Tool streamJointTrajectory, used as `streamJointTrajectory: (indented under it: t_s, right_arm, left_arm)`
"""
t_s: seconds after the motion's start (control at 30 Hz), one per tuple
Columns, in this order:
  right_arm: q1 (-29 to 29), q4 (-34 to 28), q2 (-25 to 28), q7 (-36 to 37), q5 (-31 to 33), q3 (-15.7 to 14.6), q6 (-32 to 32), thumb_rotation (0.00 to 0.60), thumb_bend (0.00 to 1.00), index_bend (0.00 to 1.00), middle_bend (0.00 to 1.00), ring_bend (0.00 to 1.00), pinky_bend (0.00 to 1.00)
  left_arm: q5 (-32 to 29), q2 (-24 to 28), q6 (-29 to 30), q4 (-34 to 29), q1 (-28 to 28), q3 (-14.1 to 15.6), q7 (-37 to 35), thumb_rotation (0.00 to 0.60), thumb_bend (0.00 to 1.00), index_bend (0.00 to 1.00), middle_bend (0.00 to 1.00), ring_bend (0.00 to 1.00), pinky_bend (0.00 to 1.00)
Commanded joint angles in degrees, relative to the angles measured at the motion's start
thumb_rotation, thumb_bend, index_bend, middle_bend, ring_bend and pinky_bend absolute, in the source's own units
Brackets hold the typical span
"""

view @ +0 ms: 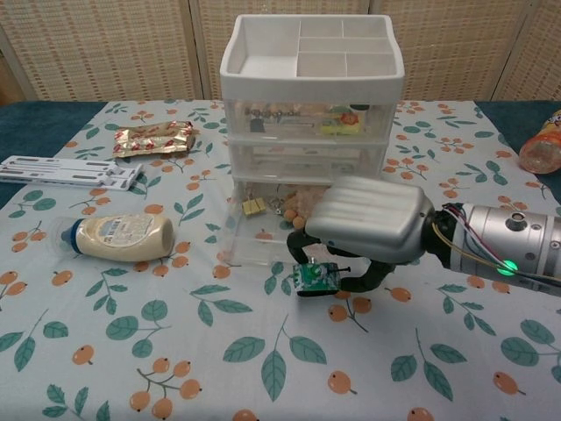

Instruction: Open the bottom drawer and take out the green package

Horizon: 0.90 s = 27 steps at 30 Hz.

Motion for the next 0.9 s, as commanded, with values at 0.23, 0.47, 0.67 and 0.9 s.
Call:
streamJointTrajectory:
  t_s: [0.23, 0.47, 0.67, 0.9]
  right_arm:
    - [-1.5, -1.13, 0.56, 0.06, -0.49, 0.99, 2.32, 0.6, 0.56, 0.08, 0.94, 1.0, 1.0]
    - [-5.66, -6.5, 5.68, -0.96, -0.07, 2.58, 9.58, 0.6, 0.56, 0.08, 0.91, 1.0, 1.0]
    - [-12.93, -12.59, 12.72, -4.79, 2.47, 2.1, 17.45, 0.6, 0.56, 0.08, 0.87, 0.94, 1.0]
    - [-23.17, -15.08, 18.46, -4.8, 5.87, 1.44, 28.38, 0.6, 0.56, 0.09, 0.71, 0.7, 0.97]
  left_arm:
    - [0.04, -0.14, -0.27, 0.0, -0.2, -0.03, 0.07, 0.6, 0.18, 0.08, 0.13, 0.14, 0.15]
    - [0.08, -0.19, -0.75, 0.2, -0.72, -0.31, -0.18, 0.6, 0.18, 0.08, 0.13, 0.14, 0.15]
    - [-0.32, -0.89, -1.8, 1.05, -1.55, -0.7, -0.73, 0.6, 0.18, 0.08, 0.13, 0.14, 0.15]
    - [-0.66, -1.89, -3.13, 2.07, -2.54, -0.9, -0.6, 0.6, 0.18, 0.08, 0.13, 0.14, 0.15]
